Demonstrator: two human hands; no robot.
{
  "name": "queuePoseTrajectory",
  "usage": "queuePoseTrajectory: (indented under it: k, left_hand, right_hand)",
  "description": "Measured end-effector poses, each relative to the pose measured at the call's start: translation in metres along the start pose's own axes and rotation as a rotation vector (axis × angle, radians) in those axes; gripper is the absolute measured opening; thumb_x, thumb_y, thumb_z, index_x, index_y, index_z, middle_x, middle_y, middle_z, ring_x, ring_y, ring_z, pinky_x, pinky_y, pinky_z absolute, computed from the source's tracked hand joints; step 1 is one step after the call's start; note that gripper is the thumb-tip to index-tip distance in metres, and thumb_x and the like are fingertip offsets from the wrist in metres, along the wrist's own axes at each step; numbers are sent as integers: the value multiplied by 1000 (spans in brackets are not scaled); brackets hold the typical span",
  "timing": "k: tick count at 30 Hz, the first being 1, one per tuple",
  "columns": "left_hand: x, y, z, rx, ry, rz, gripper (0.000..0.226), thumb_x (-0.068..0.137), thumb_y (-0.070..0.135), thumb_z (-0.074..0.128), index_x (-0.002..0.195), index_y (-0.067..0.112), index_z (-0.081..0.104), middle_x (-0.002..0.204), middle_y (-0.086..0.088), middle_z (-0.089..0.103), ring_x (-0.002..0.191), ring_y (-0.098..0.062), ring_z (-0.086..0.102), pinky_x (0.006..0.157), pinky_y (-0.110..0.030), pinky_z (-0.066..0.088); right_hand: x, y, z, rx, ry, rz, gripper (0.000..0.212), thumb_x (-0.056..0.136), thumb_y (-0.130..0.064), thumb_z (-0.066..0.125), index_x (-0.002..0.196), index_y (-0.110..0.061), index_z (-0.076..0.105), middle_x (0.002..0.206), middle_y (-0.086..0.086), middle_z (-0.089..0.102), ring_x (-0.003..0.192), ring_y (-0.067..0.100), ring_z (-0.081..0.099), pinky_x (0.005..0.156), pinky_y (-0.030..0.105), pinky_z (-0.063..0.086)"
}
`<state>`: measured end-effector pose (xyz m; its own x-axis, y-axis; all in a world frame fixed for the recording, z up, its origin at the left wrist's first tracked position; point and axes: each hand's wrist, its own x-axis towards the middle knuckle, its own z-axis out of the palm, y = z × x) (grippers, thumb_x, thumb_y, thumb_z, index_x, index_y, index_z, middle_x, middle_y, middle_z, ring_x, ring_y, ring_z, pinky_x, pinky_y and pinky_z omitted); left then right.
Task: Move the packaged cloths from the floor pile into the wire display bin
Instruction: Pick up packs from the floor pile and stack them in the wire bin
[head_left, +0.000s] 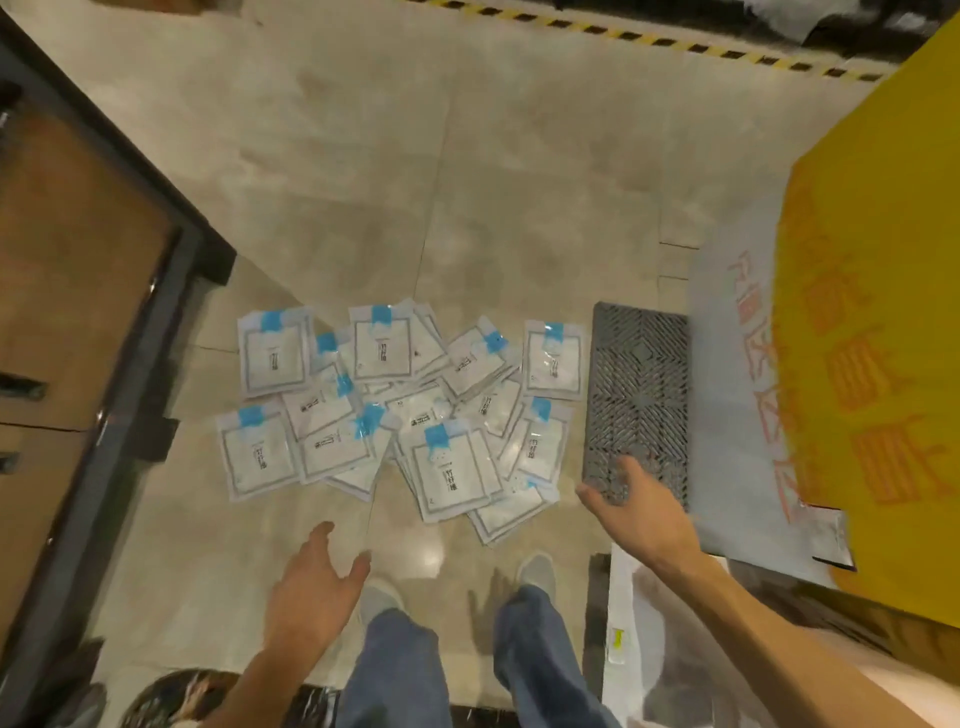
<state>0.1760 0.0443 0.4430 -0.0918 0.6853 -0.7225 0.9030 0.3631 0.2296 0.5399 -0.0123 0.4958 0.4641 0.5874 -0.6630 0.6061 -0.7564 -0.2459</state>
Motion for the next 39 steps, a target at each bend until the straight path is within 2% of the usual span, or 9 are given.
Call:
queuePoseTrajectory:
  k: [12, 15, 19, 21, 24, 26, 29, 35, 39]
  left_hand:
    - [306, -43, 254, -320, -72, -44, 74, 84, 34, 82, 145, 15, 44, 139, -12, 57, 128, -29, 56, 105, -39, 43]
    - [369, -55, 307, -354, -59, -49, 78, 81, 38, 84, 144, 14, 44, 127, -7, 59, 115, -25, 58, 94, -32, 44]
    - [432, -57, 361, -380, -24, -86, 77, 71, 48, 89, 126, 15, 47, 124, -2, 54, 111, -22, 56, 73, -28, 42]
    - [449, -57, 376, -376, 56, -118, 83, 63, 56, 91, 120, 15, 47, 123, -2, 52, 110, -23, 55, 64, -32, 46]
    - [462, -62, 388, -241, 144, -95, 83, 63, 62, 88, 117, 9, 52, 124, -10, 55, 117, -30, 54, 91, -45, 52]
    - [462, -68, 386, -216, 110, -95, 69, 70, 61, 84, 112, 11, 60, 120, -9, 61, 109, -31, 60, 87, -45, 53]
    - [459, -83, 376, -362, 65, -99, 42, 76, 50, 85, 102, 22, 69, 99, -2, 71, 84, -30, 71, 65, -36, 56]
    - [444, -112, 344, -824, 16, -28, 31, 89, 6, 75, 107, 29, 64, 93, 13, 75, 83, -1, 72, 69, -19, 59]
    - [426, -126, 314, -912, -65, -48, 30, 91, 4, 72, 112, 24, 66, 108, 0, 74, 106, -23, 70, 86, -37, 58]
  right_hand:
    - [306, 50, 265, 127, -142, -9, 72, 86, -57, 75, 143, -21, 49, 138, 8, 60, 121, 27, 60, 101, 43, 51]
    - [359, 61, 328, 147, -121, -42, 73, 84, -57, 76, 141, -20, 49, 135, 6, 61, 110, 22, 60, 88, 32, 46]
    - [409, 72, 396, 207, -91, -58, 72, 79, -54, 83, 133, -17, 52, 125, 7, 65, 106, 22, 63, 89, 40, 55]
    - [426, 72, 419, 212, -51, -66, 67, 75, -56, 86, 121, -19, 54, 108, 2, 68, 97, 21, 66, 89, 41, 56]
    - [439, 65, 439, 132, 38, -63, 63, 71, -63, 85, 107, -24, 52, 89, -11, 60, 95, 20, 65, 95, 44, 50]
    - [441, 60, 448, 92, 75, -63, 63, 70, -62, 86, 104, -24, 49, 89, -11, 58, 96, 21, 64, 101, 47, 46]
    - [441, 58, 454, 162, 74, -56, 64, 69, -52, 91, 106, -22, 48, 93, -8, 61, 95, 24, 65, 97, 48, 50]
    - [426, 65, 441, 524, 20, -86, 41, 83, -23, 87, 110, -15, 58, 101, 4, 73, 85, 16, 73, 66, 28, 59]
    - [410, 70, 417, 682, -73, -81, 18, 99, -12, 68, 116, -11, 66, 91, -10, 76, 77, 2, 75, 64, 18, 57]
